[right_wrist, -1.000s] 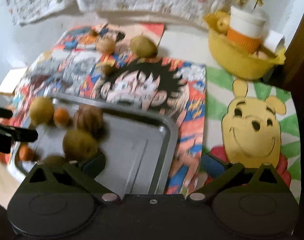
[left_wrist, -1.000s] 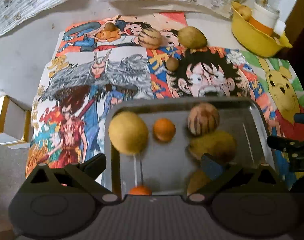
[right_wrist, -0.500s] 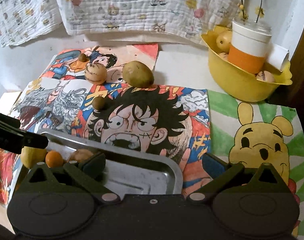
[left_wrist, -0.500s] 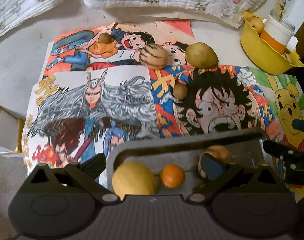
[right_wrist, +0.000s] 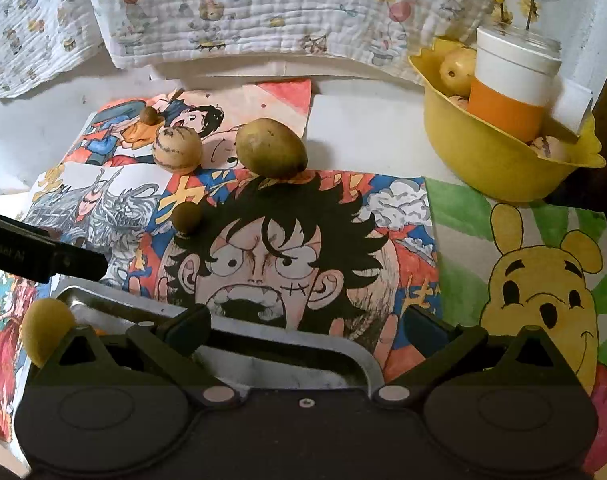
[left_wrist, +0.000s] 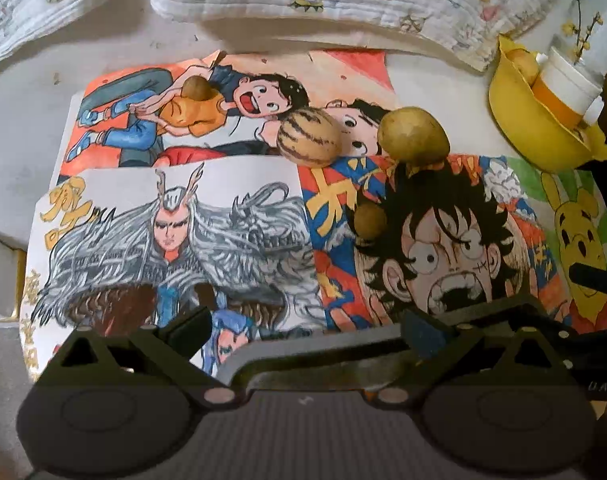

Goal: Organize fruits
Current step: 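Move both open grippers from the tray back toward the fruit cluster, then grasp a brown oval potato with the right gripper while the left grasps a small brown fruit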

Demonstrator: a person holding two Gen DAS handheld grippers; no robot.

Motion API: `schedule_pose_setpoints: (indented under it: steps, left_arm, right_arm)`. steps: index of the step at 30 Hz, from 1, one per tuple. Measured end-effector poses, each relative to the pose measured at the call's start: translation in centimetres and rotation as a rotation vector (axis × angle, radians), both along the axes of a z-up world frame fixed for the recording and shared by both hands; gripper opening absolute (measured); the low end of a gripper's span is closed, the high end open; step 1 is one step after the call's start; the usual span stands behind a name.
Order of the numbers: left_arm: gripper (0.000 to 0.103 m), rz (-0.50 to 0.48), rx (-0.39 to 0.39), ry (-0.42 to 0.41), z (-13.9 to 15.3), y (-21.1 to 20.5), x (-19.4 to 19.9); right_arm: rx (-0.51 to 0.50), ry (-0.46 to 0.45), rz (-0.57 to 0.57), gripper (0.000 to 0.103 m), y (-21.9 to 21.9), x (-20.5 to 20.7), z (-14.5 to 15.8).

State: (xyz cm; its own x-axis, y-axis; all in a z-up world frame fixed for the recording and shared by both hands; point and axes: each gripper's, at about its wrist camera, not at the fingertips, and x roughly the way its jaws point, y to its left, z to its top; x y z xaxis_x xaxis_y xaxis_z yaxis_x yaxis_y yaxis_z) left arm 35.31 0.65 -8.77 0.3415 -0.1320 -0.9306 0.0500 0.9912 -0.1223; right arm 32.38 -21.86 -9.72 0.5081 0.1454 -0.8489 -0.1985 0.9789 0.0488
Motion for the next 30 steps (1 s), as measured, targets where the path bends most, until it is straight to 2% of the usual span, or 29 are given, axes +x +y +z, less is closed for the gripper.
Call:
schedule_pose_setpoints:
  steps: [7,13,20,30]
  left_arm:
    - [0.102,-0.056,-0.007,-0.05,-0.6,-0.3,1.8]
    - [0.102,-0.098,-0.002,-0.061,-1.1,-0.7,3.4]
    - [0.102,-0.046,-0.028,-0.067,-1.2,1.1,5.1]
    - [0.102,0.013,-0.075,-0.082,-1.3,2.8,8.0]
  right_arm:
    - [-0.017,-0.018,0.006,0.102,0.3,1.2,-0.3]
    - [-0.019,-0.023,-0.001,0.102,0.5,3.4,-0.4]
    - [-0.035,-0.021,0.017,0.102,1.0,5.4,-0.8]
    - [-0.074,-0.024,0.12,0.102,3.1,8.7,-1.6]
